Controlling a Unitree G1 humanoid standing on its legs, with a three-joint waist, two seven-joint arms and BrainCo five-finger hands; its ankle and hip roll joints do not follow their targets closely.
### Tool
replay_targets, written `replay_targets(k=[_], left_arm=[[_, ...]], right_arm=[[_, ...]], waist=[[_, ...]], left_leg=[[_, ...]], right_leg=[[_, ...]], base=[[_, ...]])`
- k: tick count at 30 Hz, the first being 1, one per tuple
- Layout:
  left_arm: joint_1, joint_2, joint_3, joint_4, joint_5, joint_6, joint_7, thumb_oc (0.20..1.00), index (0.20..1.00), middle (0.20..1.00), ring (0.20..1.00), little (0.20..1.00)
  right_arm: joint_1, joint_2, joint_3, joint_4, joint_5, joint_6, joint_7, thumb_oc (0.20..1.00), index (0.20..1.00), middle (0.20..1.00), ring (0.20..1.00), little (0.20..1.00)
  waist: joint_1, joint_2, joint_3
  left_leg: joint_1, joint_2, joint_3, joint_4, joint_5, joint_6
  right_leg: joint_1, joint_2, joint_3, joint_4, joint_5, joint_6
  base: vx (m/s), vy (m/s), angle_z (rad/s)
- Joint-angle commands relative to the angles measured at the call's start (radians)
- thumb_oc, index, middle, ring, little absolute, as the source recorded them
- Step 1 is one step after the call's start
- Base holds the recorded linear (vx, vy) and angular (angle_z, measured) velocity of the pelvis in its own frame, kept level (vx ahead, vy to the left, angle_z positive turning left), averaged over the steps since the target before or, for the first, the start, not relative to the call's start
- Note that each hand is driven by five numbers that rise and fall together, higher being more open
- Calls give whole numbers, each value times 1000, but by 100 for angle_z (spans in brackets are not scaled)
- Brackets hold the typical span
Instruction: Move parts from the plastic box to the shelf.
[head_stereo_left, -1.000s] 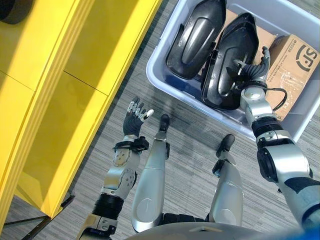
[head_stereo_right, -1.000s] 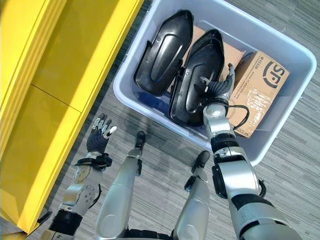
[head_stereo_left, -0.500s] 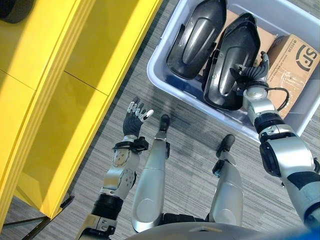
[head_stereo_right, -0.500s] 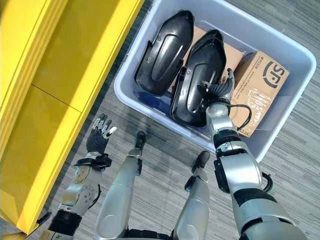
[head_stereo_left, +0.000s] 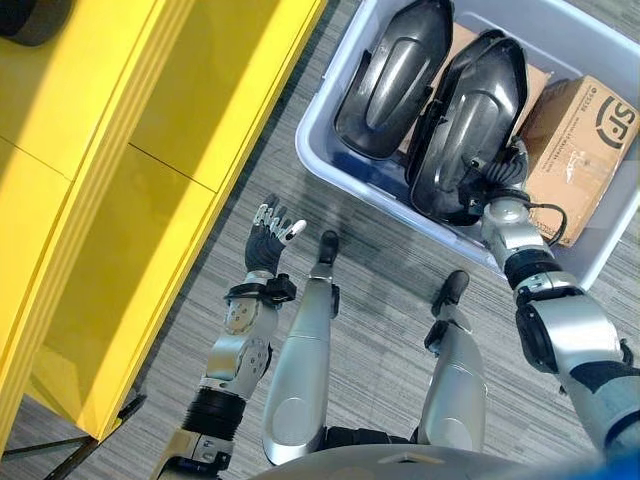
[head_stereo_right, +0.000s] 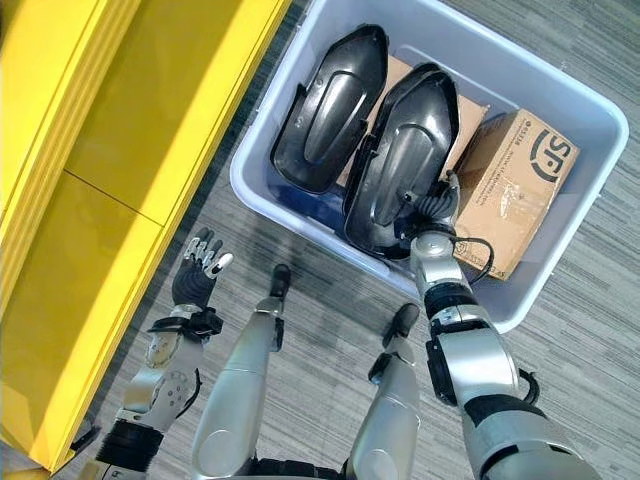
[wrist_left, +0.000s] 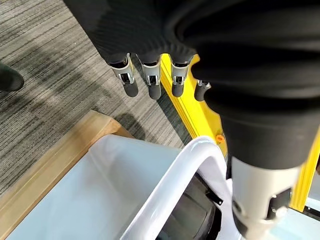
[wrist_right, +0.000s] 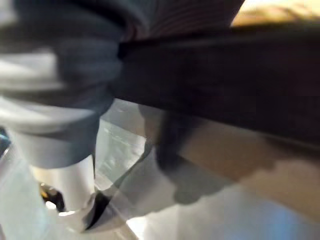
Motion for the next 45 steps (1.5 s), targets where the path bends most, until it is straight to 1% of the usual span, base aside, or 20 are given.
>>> replay_targets(k=[1, 5, 6, 10, 11, 12, 13, 19, 25, 29, 30, 32, 37, 43, 45], left_arm=[[60, -3, 70, -88, -12, -33, -15, 1000, 1000, 1000, 1000, 1000], [59, -2, 76, -84, -11, -31, -13, 1000, 1000, 1000, 1000, 1000], [60, -2, 81, -79, -13, -31, -13, 1000, 1000, 1000, 1000, 1000], [63, -2, 90, -72, -17, -28, -12, 1000, 1000, 1000, 1000, 1000], [65, -1, 91, -69, -18, -25, -15, 1000, 1000, 1000, 1000, 1000], [68, -2, 92, -70, -22, -23, -16, 1000, 1000, 1000, 1000, 1000], [69, -1, 92, -68, -23, -20, -17, 1000, 1000, 1000, 1000, 1000], [74, 2, 94, -60, -28, -11, -24, 1000, 1000, 1000, 1000, 1000], [69, 2, 98, -52, -27, -8, -25, 1000, 1000, 1000, 1000, 1000], [65, 2, 110, -48, -24, -9, -23, 1000, 1000, 1000, 1000, 1000], [66, 3, 116, -48, -20, -9, -24, 1000, 1000, 1000, 1000, 1000], [66, 4, 118, -47, -19, -9, -23, 1000, 1000, 1000, 1000, 1000], [71, 9, 116, -42, -12, -14, -28, 1000, 1000, 1000, 1000, 1000], [78, 12, 113, -37, -12, -14, -38, 1000, 1000, 1000, 1000, 1000], [78, 12, 113, -37, -12, -14, -38, 1000, 1000, 1000, 1000, 1000]], right_arm=[[68, 32, -13, -58, 28, -9, 28, 1000, 1000, 1000, 1000, 1000], [91, 44, -17, -94, 30, -5, 35, 1000, 1000, 1000, 1000, 1000], [112, 58, -24, -133, 39, -3, 42, 1000, 1000, 1000, 1000, 1000], [145, 89, -49, -187, 79, -2, 64, 1000, 1000, 1000, 1000, 1000], [153, 98, -53, -195, 90, 0, 74, 583, 583, 583, 583, 583], [158, 113, -69, -197, 124, 0, 88, 235, 235, 235, 235, 235], [155, 118, -73, -186, 134, 1, 94, 200, 200, 200, 200, 200], [159, 132, -84, -229, 152, 4, 103, 200, 200, 200, 200, 200], [187, 138, -98, -317, 155, 0, 103, 200, 200, 200, 200, 200], [226, 143, -109, -424, 156, -4, 104, 200, 200, 200, 200, 200], [253, 146, -115, -502, 158, -7, 107, 200, 200, 200, 200, 200], [263, 145, -118, -522, 154, -8, 106, 200, 200, 200, 200, 200], [302, 137, -137, -686, 132, -27, 101, 200, 200, 200, 200, 200], [325, 137, -150, -781, 128, -42, 99, 200, 200, 200, 200, 200], [325, 137, -150, -781, 128, -42, 99, 200, 200, 200, 200, 200]], waist=[[10, 0, 29], [7, -4, 29], [5, -6, 29], [1, -11, 29], [1, -14, 29], [1, -15, 29], [2, -14, 29], [3, -19, 29], [-5, -23, 29], [-11, -26, 29], [-16, -28, 29], [-18, -29, 29], [-27, -30, 23], [-34, -33, 4], [-34, -33, 4]], left_leg=[[-26, 69, -75, -52, -27, -23], [-24, 70, -75, -52, -27, -23], [-24, 70, -75, -50, -26, -22], [-20, 72, -76, -54, -23, -22], [-17, 72, -74, -54, -23, -22], [-16, 73, -75, -53, -23, -22], [-15, 73, -75, -53, -23, -22], [-5, 75, -74, -52, -22, -21], [1, 77, -73, -53, -21, -21], [9, 78, -72, -53, -20, -20], [17, 80, -69, -54, -19, -21], [21, 80, -68, -55, -18, -20], [54, 84, -62, -63, -16, -21], [88, 92, -53, -76, -13, -23], [88, 92, -53, -76, -13, -23]], right_leg=[[89, -23, 43, 16, 86, 1], [90, -22, 44, 14, 86, 2], [92, -21, 44, 13, 87, 3], [95, -20, 42, 10, 87, 5], [100, -20, 42, 8, 86, 6], [103, -21, 39, 7, 85, 7], [107, -20, 39, 7, 84, 7], [114, -17, 41, 9, 82, 7], [116, -17, 41, 9, 81, 8], [121, -17, 42, 11, 80, 10], [126, -16, 43, 12, 79, 11], [128, -17, 44, 12, 78, 11], [148, -18, 49, 12, 74, 12], [167, -17, 53, 10, 67, 11], [167, -17, 53, 10, 67, 11]], base=[[1, -4, -3], [-1, -2, -2], [0, 0, 0], [0, 0, 0], [0, 0, 0], [0, 0, 0], [0, 0, 0], [0, 0, 0], [0, 0, 0], [0, 0, 0], [0, 0, 0], [0, 0, 0], [-9, -16, -4], [1, -14, -7], [4, -6, -8]])
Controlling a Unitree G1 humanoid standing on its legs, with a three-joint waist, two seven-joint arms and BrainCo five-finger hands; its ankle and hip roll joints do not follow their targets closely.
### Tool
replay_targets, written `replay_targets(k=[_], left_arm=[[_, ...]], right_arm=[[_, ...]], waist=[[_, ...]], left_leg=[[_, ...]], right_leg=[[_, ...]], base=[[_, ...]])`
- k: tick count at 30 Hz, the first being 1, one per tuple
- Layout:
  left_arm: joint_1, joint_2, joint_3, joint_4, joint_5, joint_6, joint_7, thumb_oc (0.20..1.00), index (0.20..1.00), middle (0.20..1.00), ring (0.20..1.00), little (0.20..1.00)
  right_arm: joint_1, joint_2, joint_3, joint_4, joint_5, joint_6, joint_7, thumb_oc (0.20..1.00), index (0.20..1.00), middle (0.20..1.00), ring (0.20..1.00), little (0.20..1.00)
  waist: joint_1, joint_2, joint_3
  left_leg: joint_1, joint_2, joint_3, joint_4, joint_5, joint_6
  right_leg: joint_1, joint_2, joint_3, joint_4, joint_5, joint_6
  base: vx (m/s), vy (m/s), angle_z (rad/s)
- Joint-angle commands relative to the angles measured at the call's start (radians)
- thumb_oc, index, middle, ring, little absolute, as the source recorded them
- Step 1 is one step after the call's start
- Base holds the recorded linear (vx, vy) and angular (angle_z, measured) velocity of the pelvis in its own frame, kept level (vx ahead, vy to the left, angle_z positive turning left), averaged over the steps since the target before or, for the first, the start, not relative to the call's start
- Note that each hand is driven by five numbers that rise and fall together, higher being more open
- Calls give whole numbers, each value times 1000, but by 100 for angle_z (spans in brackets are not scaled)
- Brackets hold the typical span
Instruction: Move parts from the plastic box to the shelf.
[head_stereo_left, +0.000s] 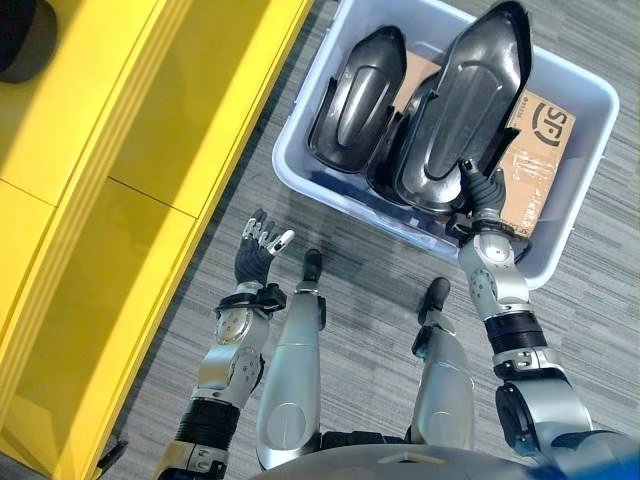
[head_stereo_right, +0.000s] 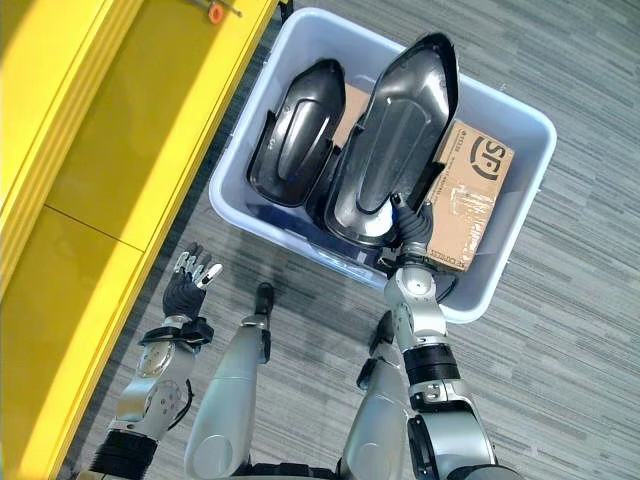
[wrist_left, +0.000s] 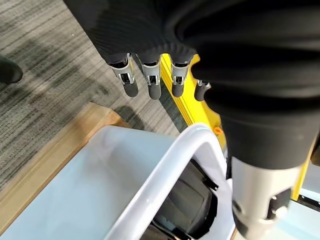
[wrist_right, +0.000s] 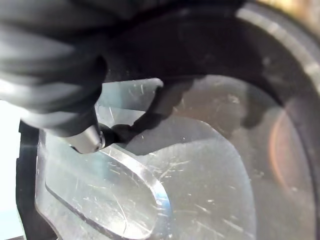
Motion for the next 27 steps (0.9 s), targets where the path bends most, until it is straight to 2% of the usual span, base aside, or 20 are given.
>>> replay_targets(k=[1, 3, 4, 6, 12, 20, 22, 27], left_arm=[[16, 15, 56, -66, -12, -28, -19, 1000, 1000, 1000, 1000, 1000], [17, 16, 55, -64, -10, -27, -21, 1000, 1000, 1000, 1000, 1000], [32, 8, 54, -54, -12, -22, -38, 1000, 1000, 1000, 1000, 1000], [47, 2, 57, -52, -15, -16, -54, 1000, 1000, 1000, 1000, 1000], [77, -1, 56, -39, -17, -3, -87, 1000, 1000, 1000, 1000, 1000], [128, -27, 67, -21, -16, 21, -145, 1000, 1000, 1000, 1000, 1000], [147, -48, 72, -14, -17, 29, -165, 1000, 1000, 1000, 1000, 1000], [191, -78, 89, -17, -9, 42, -193, 1000, 1000, 1000, 1000, 1000]], right_arm=[[-34, -13, -71, -80, -7, -78, -2, 200, 200, 200, 200, 200], [-29, -13, -72, -90, -4, -81, 1, 200, 200, 200, 200, 200], [30, -12, -56, -154, 18, -79, 44, 200, 200, 200, 200, 200], [72, -13, -41, -180, 34, -73, 76, 200, 200, 200, 200, 200], [156, -18, -3, -246, 68, -64, 139, 200, 200, 200, 200, 200], [297, -57, -5, -333, 88, -42, 236, 200, 200, 200, 200, 200], [342, -67, -14, -343, 83, -38, 264, 200, 200, 200, 200, 200], [398, -82, -21, -353, 73, -30, 293, 200, 200, 200, 200, 200]], waist=[[12, -3, 25], [10, -3, 20], [3, -6, -8], [-1, -7, -27], [-12, -7, -64], [-36, 27, -161], [-42, 43, -191], [-40, 67, -248]], left_leg=[[-17, 69, -83, -65, 12, -29], [-9, 70, -80, -69, 14, -30], [56, 83, -69, -85, 18, -36], [105, 94, -60, -103, 23, -42], [208, 116, -34, -153, 40, -52], [417, 160, 9, -245, 66, -81], [492, 184, 20, -293, 87, -96], [589, 230, 29, -350, 141, -111]], right_leg=[[89, -29, 21, 23, 64, 2], [95, -28, 22, 22, 62, 2], [135, -28, 29, 29, 42, -4], [162, -26, 32, 30, 28, -7], [218, -18, 36, 37, -2, -13], [357, 19, 29, 71, -88, -28], [415, 45, 23, 77, -126, -34], [497, 90, 4, 81, -180, -48]], base=[[0, 0, 0], [20, -49, 1], [40, -97, -3], [64, -105, -14], [51, -74, -8], [81, -130, -2], [92, -191, 2], [44, -165, -3]])
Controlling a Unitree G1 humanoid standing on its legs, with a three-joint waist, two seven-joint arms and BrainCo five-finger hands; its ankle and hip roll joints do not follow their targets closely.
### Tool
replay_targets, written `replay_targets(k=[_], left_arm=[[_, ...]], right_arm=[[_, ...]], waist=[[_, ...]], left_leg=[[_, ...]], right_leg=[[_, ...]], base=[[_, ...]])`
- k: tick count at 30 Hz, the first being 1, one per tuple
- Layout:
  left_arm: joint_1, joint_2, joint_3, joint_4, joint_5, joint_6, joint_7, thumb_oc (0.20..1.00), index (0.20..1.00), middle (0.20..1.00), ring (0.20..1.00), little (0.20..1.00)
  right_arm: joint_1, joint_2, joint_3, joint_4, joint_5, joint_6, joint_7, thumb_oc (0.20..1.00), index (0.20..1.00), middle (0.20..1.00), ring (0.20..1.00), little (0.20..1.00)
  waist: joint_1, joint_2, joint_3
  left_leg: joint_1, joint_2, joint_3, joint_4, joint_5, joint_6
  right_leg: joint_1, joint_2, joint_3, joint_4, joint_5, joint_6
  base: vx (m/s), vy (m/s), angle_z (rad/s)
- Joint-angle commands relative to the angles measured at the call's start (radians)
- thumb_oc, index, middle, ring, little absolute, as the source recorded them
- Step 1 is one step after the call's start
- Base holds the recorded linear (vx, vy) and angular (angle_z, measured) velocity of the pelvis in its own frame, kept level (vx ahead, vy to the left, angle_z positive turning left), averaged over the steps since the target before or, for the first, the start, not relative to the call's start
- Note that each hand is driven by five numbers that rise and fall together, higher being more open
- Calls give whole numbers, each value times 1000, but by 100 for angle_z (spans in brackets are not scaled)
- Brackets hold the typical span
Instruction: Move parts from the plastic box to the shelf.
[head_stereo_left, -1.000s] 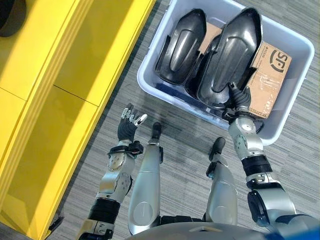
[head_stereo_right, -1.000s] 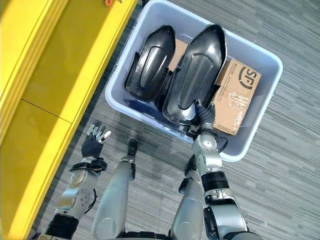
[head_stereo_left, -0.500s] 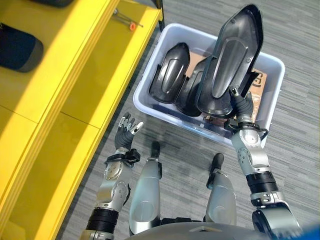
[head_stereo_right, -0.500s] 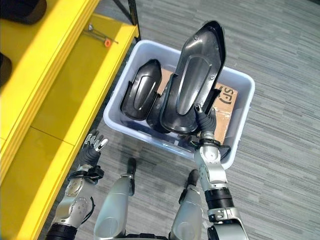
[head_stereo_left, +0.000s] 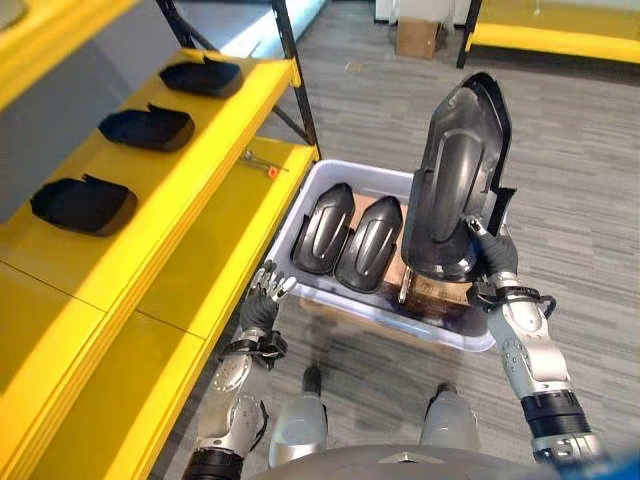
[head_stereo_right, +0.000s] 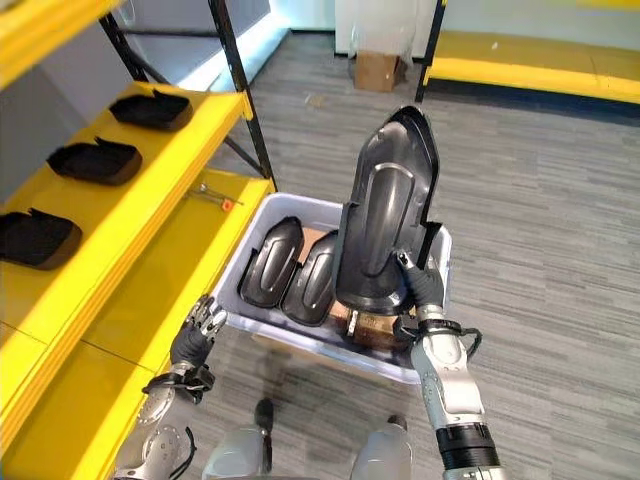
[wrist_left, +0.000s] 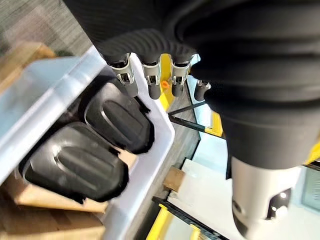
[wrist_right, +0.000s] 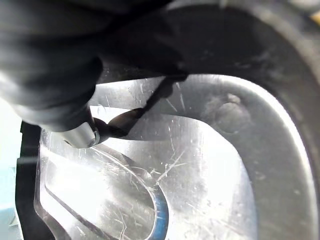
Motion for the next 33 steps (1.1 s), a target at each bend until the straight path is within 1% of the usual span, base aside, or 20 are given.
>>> replay_targets(k=[1, 5, 7, 8, 9, 11, 12, 13, 15, 16, 17, 18, 19, 20, 21, 22, 23, 25, 27, 33], left_arm=[[-23, 48, 30, -53, -5, -20, -49, 1000, 1000, 1000, 1000, 1000], [9, 10, 37, -60, -3, -10, -66, 1000, 1000, 1000, 1000, 1000], [10, -24, 49, -63, -13, -11, -68, 1000, 1000, 1000, 1000, 1000], [15, -36, 61, -80, -4, -16, -64, 1000, 1000, 1000, 1000, 1000], [15, -36, 61, -80, -4, -16, -65, 1000, 1000, 1000, 1000, 1000], [28, -54, 59, -82, -9, -19, -61, 1000, 1000, 1000, 1000, 1000], [23, -56, 53, -78, -1, -19, -57, 1000, 1000, 1000, 1000, 1000], [17, -56, 49, -77, 8, -19, -55, 1000, 1000, 1000, 1000, 1000], [18, -56, 43, -85, 11, -23, -57, 1000, 1000, 1000, 1000, 1000], [17, -57, 41, -87, 14, -24, -60, 1000, 1000, 1000, 1000, 1000], [17, -54, 26, -81, 27, -22, -69, 1000, 1000, 1000, 1000, 1000], [17, -54, 26, -81, 27, -22, -69, 1000, 1000, 1000, 1000, 1000], [13, -52, 17, -76, 32, -25, -75, 1000, 1000, 1000, 1000, 1000], [13, -52, 11, -78, 32, -24, -78, 1000, 1000, 1000, 1000, 1000], [6, -47, 10, -77, 30, -23, -84, 1000, 1000, 1000, 1000, 1000], [9, -52, 7, -71, 33, -20, -89, 1000, 1000, 1000, 1000, 1000], [4, -45, 7, -68, 32, -18, -89, 1000, 1000, 1000, 1000, 1000], [3, -29, 3, -65, 33, -13, -95, 1000, 1000, 1000, 1000, 1000], [18, -13, 18, -70, 38, -12, -97, 1000, 1000, 1000, 1000, 1000], [40, 7, 68, -87, 46, -20, -85, 1000, 1000, 1000, 1000, 1000]], right_arm=[[-70, 19, -53, -110, 23, -56, 46, 200, 200, 200, 200, 200], [-50, 6, -22, -118, 34, -51, 78, 200, 200, 200, 200, 200], [-69, -1, 12, -96, 39, -60, 83, 200, 200, 200, 200, 200], [-90, -2, 38, -66, 46, -63, 78, 200, 200, 200, 200, 200], [-91, -2, 38, -66, 46, -63, 78, 200, 200, 200, 200, 200], [-88, -4, 47, -69, 58, -64, 75, 200, 200, 200, 200, 200], [-87, -3, 40, -75, 57, -64, 65, 200, 200, 200, 200, 200], [-92, -6, 34, -83, 51, -64, 57, 200, 200, 200, 200, 200], [-82, -8, 23, -90, 51, -62, 48, 200, 200, 200, 200, 200], [-73, -5, 13, -96, 50, -60, 46, 200, 200, 200, 200, 200], [-54, 15, -10, -112, 42, -59, 48, 200, 200, 200, 200, 200], [-53, 15, -10, -112, 42, -59, 48, 200, 200, 200, 200, 200], [-44, 34, -23, -117, 46, -58, 48, 200, 200, 200, 200, 200], [-34, 42, -30, -123, 41, -57, 49, 200, 200, 200, 200, 200], [-24, 53, -51, -131, 39, -54, 51, 200, 200, 200, 200, 200], [-23, 70, -61, -133, 38, -49, 52, 200, 200, 200, 200, 200], [-23, 88, -70, -128, 38, -50, 54, 200, 200, 200, 200, 200], [-8, 112, -93, -121, 43, -44, 54, 200, 200, 200, 200, 200], [-2, 135, -113, -117, 36, -39, 56, 200, 200, 200, 200, 200], [-13, 160, -130, -101, 4, -44, 51, 200, 200, 200, 200, 200]], waist=[[6, -38, -3], [14, -16, -30], [29, -2, -40], [49, 5, -45], [47, 6, -45], [60, 8, -47], [60, 1, -41], [59, -12, -39], [50, -36, -40], [43, -48, -40], [26, -64, -39], [26, -64, -40], [19, -70, -39], [13, -69, -43], [4, -61, -45], [3, -57, -45], [4, -62, -47], [15, -71, -31], [29, -92, -27], [66, -118, -11]], left_leg=[[-5, 134, -22, -33, 113, -69], [43, 167, -44, -76, 188, -81], [42, 188, -63, -100, 266, -95], [14, 208, -79, -130, 370, -115], [14, 209, -80, -133, 371, -115], [-29, 205, -84, -157, 462, -126], [-74, 195, -36, -124, 481, -121], [-111, 182, 17, -43, 441, -106], [-119, 174, 53, 77, 348, -84], [-103, 175, 74, 148, 280, -61], [-50, 197, 131, 229, 200, -39], [-50, 196, 131, 227, 202, -38], [-16, 208, 150, 268, 179, -35], [22, 214, 171, 218, 158, -35], [39, 200, 199, 161, 148, -42], [67, 182, 232, 132, 98, -33], [79, 182, 252, 117, 52, -28], [63, 144, 222, 135, 31, -25], [68, 117, 250, 112, -16, -21], [44, 66, 227, 104, -55, 2]], right_leg=[[192, 29, -20, -166, 80, -41], [243, 70, -35, -146, 30, -63], [242, 94, -50, -133, 17, -71], [244, 120, -69, -145, 18, -79], [244, 121, -70, -147, 18, -79], [260, 133, -102, -181, 27, -79], [270, 129, -123, -197, 37, -86], [262, 122, -143, -202, 54, -96], [247, 100, -169, -204, 74, -105], [238, 87, -183, -200, 84, -108], [237, 59, -231, -186, 91, -108], [237, 59, -231, -189, 93, -109], [241, 37, -258, -175, 92, -105], [240, 22, -278, -166, 94, -92], [247, 17, -303, -168, 95, -83], [258, 11, -321, -160, 88, -74], [261, 1, -332, -156, 86, -66], [274, -21, -345, -158, 100, -61], [298, -51, -377, -190, 140, -41], [313, -94, -404, -208, 187, -18]], base=[[15, -167, -1], [-20, -153, 7], [-129, -181, 15], [-137, -160, 24], [-134, -165, 31], [-112, -107, 41], [-189, -166, 78], [-210, -191, 113], [-218, -163, 117], [-251, -109, 55], [-184, -64, 42], [-142, 13, 76], [-43, 77, 115], [-35, 128, 105], [8, 145, 86], [3, 148, 91], [13, 157, 105], [21, 157, 78], [46, 179, 49], [49, 178, 30]])
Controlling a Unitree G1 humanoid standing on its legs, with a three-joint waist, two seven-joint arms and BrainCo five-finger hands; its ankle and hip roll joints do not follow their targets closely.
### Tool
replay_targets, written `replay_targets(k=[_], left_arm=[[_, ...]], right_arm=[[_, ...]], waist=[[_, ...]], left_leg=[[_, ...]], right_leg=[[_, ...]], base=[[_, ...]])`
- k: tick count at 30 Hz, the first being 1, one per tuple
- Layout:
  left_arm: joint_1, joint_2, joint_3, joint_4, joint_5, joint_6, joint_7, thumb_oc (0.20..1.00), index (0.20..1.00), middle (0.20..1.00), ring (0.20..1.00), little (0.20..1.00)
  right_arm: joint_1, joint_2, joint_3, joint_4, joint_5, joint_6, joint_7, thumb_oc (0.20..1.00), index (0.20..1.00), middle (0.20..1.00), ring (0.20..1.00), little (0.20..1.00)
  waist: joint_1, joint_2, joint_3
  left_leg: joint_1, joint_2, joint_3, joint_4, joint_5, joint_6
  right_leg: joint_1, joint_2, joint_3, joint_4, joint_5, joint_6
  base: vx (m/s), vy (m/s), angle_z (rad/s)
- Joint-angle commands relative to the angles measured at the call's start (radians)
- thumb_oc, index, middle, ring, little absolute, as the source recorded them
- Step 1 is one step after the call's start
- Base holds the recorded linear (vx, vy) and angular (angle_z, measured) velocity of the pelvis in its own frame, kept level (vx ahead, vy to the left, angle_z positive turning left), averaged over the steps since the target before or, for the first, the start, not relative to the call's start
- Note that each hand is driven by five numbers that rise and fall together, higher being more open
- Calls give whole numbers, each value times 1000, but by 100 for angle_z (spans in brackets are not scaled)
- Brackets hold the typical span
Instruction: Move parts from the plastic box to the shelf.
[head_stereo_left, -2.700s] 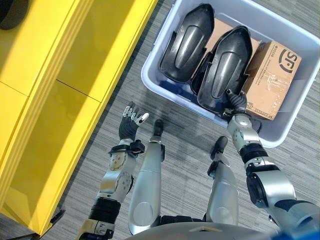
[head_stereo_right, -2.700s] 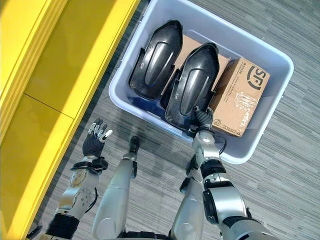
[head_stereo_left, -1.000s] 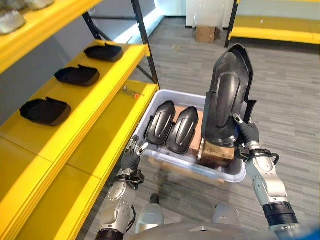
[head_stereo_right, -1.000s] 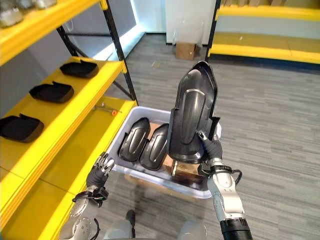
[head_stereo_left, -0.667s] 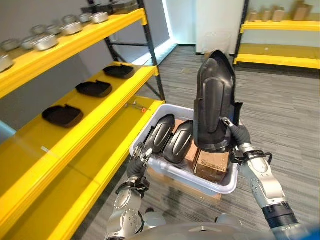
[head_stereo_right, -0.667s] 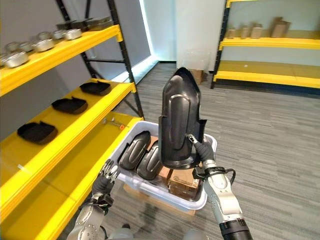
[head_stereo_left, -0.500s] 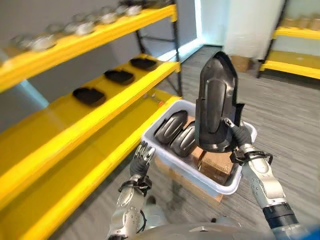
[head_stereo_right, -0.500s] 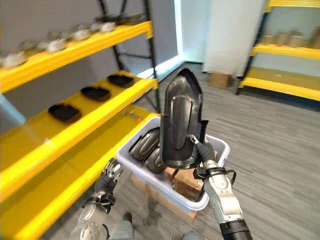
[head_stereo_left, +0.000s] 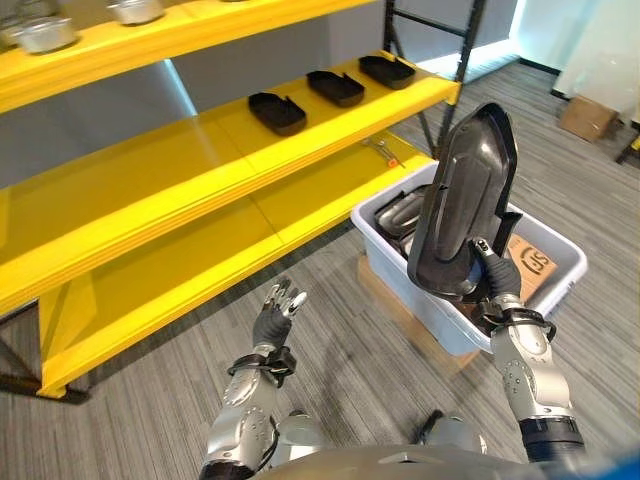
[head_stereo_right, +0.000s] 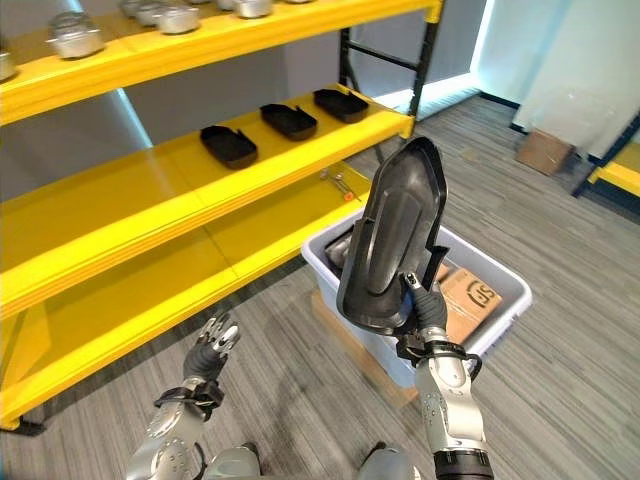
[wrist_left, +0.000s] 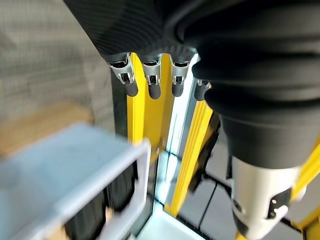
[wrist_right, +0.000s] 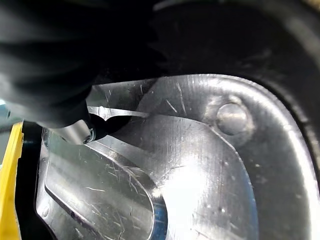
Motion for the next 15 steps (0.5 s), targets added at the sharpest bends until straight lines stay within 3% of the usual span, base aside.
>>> replay_targets(k=[1, 7, 8, 10, 11, 12, 13, 15], left_arm=[[-6, 2, 34, -145, 25, -48, -16, 1000, 1000, 1000, 1000, 1000], [-12, 3, 46, -154, 40, -57, -6, 1000, 1000, 1000, 1000, 1000], [-22, 3, 48, -151, 45, -60, -2, 1000, 1000, 1000, 1000, 1000], [-26, 4, 50, -153, 48, -61, 1, 1000, 1000, 1000, 1000, 1000], [-58, 18, 52, -144, 67, -67, 13, 1000, 1000, 1000, 1000, 1000], [-68, 24, 47, -143, 72, -71, 19, 1000, 1000, 1000, 1000, 1000], [-68, 24, 47, -142, 72, -71, 19, 1000, 1000, 1000, 1000, 1000], [-92, 40, 40, -129, 77, -76, 23, 1000, 1000, 1000, 1000, 1000]], right_arm=[[-55, 45, -36, -90, -14, -80, 7, 200, 200, 200, 200, 200], [-76, 76, -3, -95, -19, -85, 5, 200, 200, 200, 200, 200], [-85, 87, 8, -96, -17, -88, 3, 200, 200, 200, 200, 200], [-86, 87, 10, -94, -18, -87, 1, 200, 200, 200, 200, 200], [-81, 92, 5, -98, -31, -86, -5, 200, 200, 200, 200, 200], [-78, 92, 1, -99, -34, -88, -7, 200, 200, 200, 200, 200], [-78, 92, 1, -99, -34, -88, -7, 200, 200, 200, 200, 200], [-62, 84, -8, -114, -33, -89, -8, 200, 200, 200, 200, 200]], waist=[[0, -50, 17], [39, -79, 28], [51, -87, 28], [52, -89, 28], [42, -87, 21], [25, -78, 18], [25, -79, 15], [-16, -60, 18]], left_leg=[[-36, 62, -59, 61, -32, -2], [-69, -3, -86, 75, -68, 24], [-78, -32, -94, 78, -83, 35], [-79, -43, -96, 75, -86, 40], [-59, -88, -127, 4, -80, 69], [-45, -94, -144, -30, -69, 73], [-47, -95, -144, -33, -66, 73], [-18, -101, -188, -82, -50, 82]], right_leg=[[227, 7, -80, -249, 245, 2], [263, -40, -112, -306, 351, 30], [275, -65, -120, -323, 411, 44], [280, -70, -122, -332, 430, 45], [259, -74, -22, -302, 528, 46], [226, -42, 66, -283, 523, 34], [222, -43, 66, -283, 524, 34], [131, 63, 245, -207, 467, 7]], base=[[31, 160, 22], [60, 195, 17], [83, 226, 34], [155, 293, 54], [280, 433, 45], [252, 364, 47], [127, 152, 102], [182, 203, 125]])
